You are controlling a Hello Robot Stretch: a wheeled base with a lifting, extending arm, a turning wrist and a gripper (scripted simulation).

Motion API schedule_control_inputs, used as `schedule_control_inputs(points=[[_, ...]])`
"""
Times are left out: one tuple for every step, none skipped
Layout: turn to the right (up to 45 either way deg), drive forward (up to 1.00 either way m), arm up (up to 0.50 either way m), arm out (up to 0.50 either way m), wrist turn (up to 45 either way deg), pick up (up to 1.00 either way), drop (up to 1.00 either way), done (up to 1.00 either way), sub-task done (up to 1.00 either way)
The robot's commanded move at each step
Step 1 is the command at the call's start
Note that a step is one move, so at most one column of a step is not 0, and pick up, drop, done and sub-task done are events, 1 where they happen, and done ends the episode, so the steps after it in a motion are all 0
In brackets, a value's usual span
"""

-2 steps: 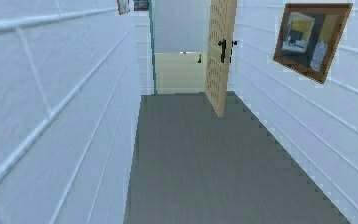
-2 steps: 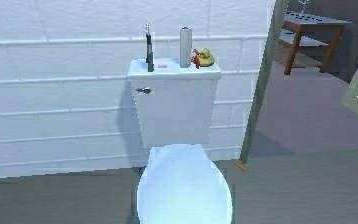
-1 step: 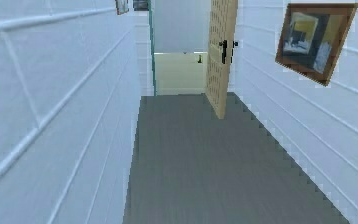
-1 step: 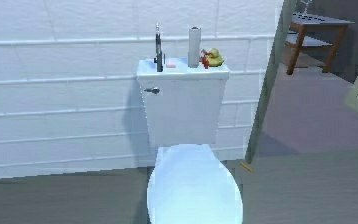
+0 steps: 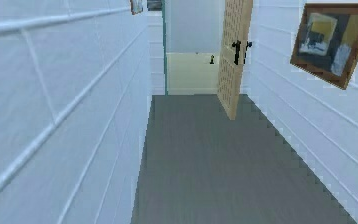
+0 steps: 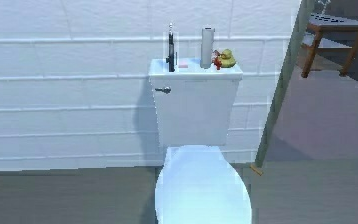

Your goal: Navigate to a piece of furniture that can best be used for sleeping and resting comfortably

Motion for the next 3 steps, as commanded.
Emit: schedule_control_inputs(points=[[0.0,1.00,0.00,0.00,0.0,0.00,0.00,0.00,0.00],[0.0,1.00,0.00,0.00,0.0,0.00,0.00,0.00,0.00],[0.0,1.00,0.00,0.00,0.0,0.00,0.00,0.00,0.00]])
